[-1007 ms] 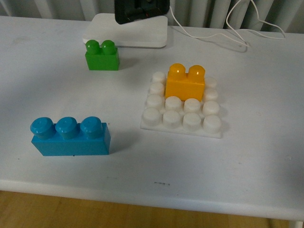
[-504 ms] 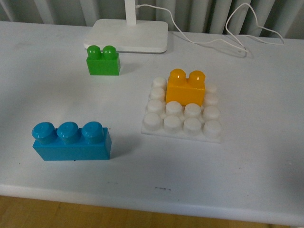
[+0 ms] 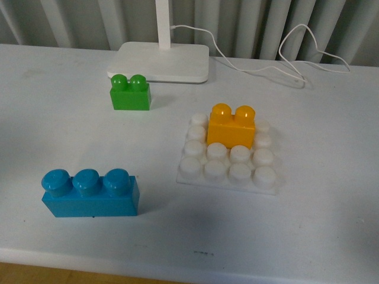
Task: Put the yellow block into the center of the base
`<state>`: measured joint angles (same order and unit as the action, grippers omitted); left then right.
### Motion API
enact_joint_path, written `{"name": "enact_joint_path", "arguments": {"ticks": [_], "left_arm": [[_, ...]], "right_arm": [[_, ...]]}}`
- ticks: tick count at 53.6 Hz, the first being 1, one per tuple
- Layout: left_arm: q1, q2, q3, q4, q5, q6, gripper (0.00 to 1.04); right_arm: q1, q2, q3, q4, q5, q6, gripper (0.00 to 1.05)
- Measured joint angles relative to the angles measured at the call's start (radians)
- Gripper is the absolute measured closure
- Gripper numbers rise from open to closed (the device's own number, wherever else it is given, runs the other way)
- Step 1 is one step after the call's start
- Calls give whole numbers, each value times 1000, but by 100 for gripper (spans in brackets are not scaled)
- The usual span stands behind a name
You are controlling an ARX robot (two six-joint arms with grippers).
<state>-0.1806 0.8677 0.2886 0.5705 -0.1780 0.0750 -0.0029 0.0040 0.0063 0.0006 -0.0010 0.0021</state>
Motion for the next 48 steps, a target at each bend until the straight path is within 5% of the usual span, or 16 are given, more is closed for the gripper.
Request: {"name": "enact_joint_path", "arguments": {"ticks": [15, 28, 48], "left_arm": [[68, -143, -128, -10, 74, -60, 101], [173, -262, -194, -66, 171, -72, 101], [178, -455, -268, -171, 177, -73, 101]], "right_arm": [[0, 0, 0, 0, 0, 0, 9], [0, 0, 0, 0, 0, 0, 9], [0, 0, 0, 0, 0, 0, 9]]}}
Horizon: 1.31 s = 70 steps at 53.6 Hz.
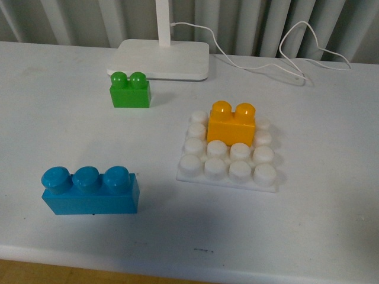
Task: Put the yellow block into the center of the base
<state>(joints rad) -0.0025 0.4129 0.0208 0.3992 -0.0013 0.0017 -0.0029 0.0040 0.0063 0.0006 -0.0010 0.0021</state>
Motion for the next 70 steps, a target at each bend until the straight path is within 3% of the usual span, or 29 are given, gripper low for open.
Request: {"name": "enact_joint_path", "arguments": {"ticks": [33, 39, 50, 59, 65, 70], "left_arm": [[0, -243, -10, -226, 1, -1, 101], [0, -381, -9, -388, 1, -2, 101], [0, -407, -9, -397, 2, -3, 100], [0, -408, -9, -397, 2, -3, 68], [0, -408, -9, -397, 2, -3, 37], [0, -409, -9, -397, 2, -3, 21]], "right_arm": [[0, 0, 0, 0, 0, 0, 9], [0, 0, 0, 0, 0, 0, 9], [0, 0, 0, 0, 0, 0, 9], [0, 0, 0, 0, 0, 0, 9], [0, 0, 0, 0, 0, 0, 9], [0, 0, 0, 0, 0, 0, 9]]}}
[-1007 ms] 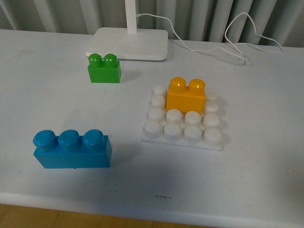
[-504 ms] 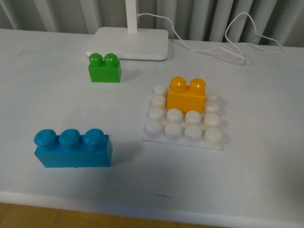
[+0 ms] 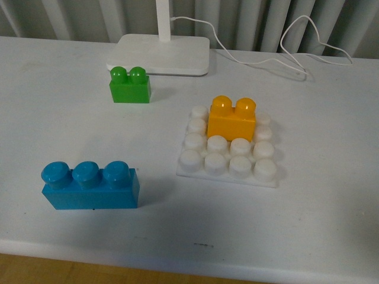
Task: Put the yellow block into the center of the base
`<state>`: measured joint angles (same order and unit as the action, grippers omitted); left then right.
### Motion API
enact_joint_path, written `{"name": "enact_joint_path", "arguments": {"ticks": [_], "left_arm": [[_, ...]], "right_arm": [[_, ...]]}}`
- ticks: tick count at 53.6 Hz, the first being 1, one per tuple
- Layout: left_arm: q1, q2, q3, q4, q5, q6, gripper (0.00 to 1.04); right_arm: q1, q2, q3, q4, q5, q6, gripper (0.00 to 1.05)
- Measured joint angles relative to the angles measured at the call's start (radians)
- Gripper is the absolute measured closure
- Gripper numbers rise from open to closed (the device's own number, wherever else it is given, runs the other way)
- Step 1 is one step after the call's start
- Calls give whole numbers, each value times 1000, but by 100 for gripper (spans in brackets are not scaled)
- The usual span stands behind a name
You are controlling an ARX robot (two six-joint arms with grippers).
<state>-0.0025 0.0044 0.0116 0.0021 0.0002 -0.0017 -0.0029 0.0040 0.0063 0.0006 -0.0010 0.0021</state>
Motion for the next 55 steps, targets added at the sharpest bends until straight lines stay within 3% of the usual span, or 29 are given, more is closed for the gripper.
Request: {"name": "enact_joint_path", "arguments": {"ticks": [5, 55], "left_arm": [[0, 0, 0, 0, 0, 0, 4], [0, 0, 0, 0, 0, 0, 6]], "right_arm": [[0, 0, 0, 0, 0, 0, 9], [0, 0, 0, 0, 0, 0, 9]]}}
